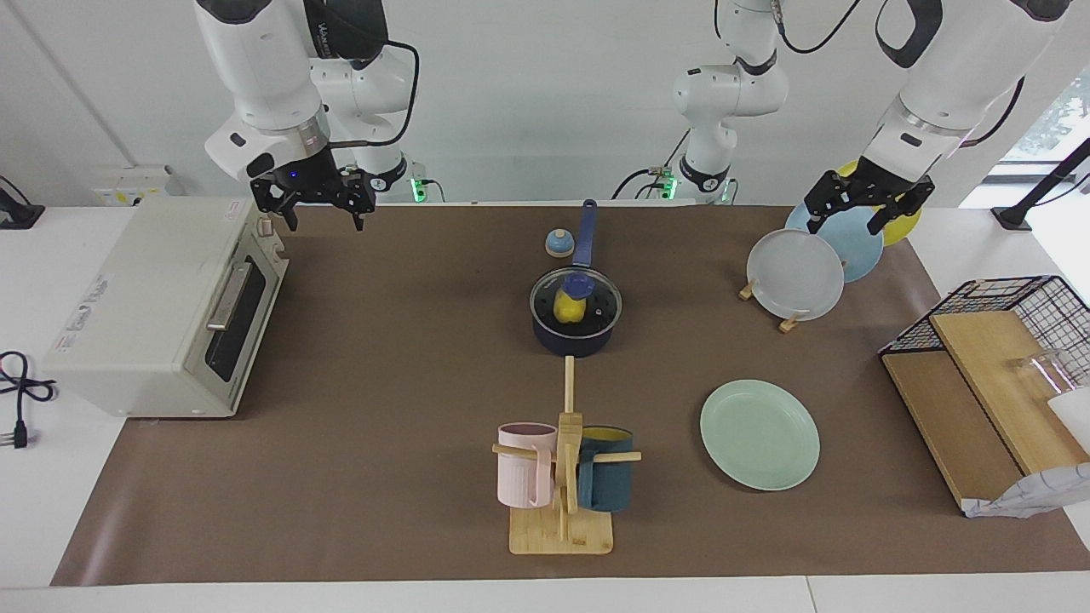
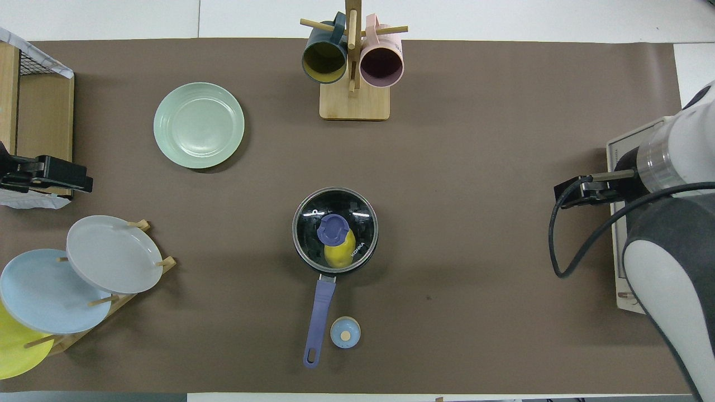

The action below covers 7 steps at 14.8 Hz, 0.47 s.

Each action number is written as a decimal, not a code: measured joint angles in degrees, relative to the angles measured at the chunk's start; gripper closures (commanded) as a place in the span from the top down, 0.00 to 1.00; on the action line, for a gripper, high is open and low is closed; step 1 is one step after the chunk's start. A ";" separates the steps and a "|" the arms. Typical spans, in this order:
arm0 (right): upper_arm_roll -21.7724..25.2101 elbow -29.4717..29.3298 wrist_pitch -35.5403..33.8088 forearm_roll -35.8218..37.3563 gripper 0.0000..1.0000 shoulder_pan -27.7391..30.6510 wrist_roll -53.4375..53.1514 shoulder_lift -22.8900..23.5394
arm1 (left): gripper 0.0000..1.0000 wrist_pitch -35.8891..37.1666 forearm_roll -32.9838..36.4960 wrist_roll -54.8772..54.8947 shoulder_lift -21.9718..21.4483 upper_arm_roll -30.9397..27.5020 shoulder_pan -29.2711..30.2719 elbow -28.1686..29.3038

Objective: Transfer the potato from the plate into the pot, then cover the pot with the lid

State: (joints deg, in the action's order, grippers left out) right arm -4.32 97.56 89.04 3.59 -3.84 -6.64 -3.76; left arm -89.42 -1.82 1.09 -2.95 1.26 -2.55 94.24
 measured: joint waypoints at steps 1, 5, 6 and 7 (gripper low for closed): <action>0.32 -0.13 0.19 0.00 1.00 0.01 0.11 0.07 | 1.00 0.00 0.00 0.00 0.00 0.00 0.00 0.00; 0.54 -0.51 0.28 0.00 1.00 0.26 2.35 0.25 | 1.00 0.00 0.00 0.00 0.00 0.00 0.00 0.00; 0.61 -0.60 0.32 0.00 1.00 0.75 2.73 0.29 | 1.00 0.00 0.00 0.00 0.00 0.00 0.00 0.00; 0.68 -0.67 0.51 0.00 1.00 1.42 3.41 0.34 | 1.00 0.00 0.00 0.00 0.00 0.00 0.00 0.00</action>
State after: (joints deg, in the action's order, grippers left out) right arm -3.64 96.89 89.55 3.58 -2.42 -3.23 -3.42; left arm -89.42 -1.82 1.09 -2.95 1.26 -2.55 94.24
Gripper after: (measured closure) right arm 0.000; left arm 0.000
